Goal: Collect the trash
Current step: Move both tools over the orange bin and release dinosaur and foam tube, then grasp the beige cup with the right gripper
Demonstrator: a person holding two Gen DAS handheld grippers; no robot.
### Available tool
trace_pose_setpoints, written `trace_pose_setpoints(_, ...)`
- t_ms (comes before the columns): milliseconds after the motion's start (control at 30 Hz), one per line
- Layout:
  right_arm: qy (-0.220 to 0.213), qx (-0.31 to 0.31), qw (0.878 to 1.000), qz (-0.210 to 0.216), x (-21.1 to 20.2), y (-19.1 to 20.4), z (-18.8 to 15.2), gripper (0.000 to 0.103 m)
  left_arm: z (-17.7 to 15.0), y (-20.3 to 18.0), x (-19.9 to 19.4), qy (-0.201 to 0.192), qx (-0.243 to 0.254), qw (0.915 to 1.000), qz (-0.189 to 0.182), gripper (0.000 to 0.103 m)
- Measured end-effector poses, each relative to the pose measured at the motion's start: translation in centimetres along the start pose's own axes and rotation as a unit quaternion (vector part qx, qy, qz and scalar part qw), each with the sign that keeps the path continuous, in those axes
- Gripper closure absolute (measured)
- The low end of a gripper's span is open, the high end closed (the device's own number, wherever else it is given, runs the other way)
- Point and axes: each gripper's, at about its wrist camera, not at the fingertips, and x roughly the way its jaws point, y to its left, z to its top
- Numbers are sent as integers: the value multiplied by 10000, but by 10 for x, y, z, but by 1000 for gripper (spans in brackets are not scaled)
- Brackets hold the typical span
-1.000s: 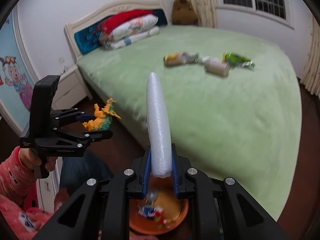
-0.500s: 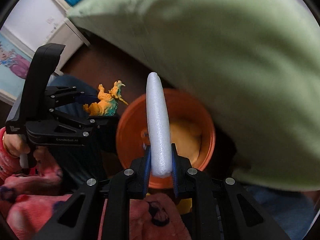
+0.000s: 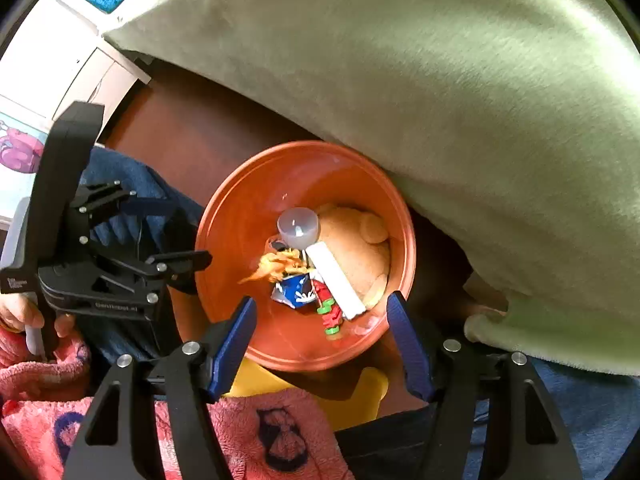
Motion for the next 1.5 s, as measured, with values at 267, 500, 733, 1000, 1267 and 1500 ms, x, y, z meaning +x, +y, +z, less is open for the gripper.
trace_pose_setpoints(267,-258,-92,9996,73,-24,8,10,35,2,-8,-9,-119,14,9999,9,24)
trace_pose_setpoints(500,-892,-295,9952,265,-77,12,34,30,9,-6,-42,-527,-26,9986,-95,24)
trace_pose_setpoints(733,-1810,-778,9804,6,-142,13,75,19,20,7,-84,-1126,-173,9934,-144,24)
trace_pose_setpoints(1000,-2809,-1408,9426,-1126,-175,7,196,6,33,23,-99,-1441,-515,9879,-262,24)
trace_pose_setpoints(1267,-2574,-1337,9400,-1799,-134,-26,340,6,39,39,-105,-1508,-734,9852,-363,24)
trace_pose_setpoints(1500,-1764,-1444,9457,-2318,-91,-49,392,6,42,52,-112,-1602,-897,9824,-338,24)
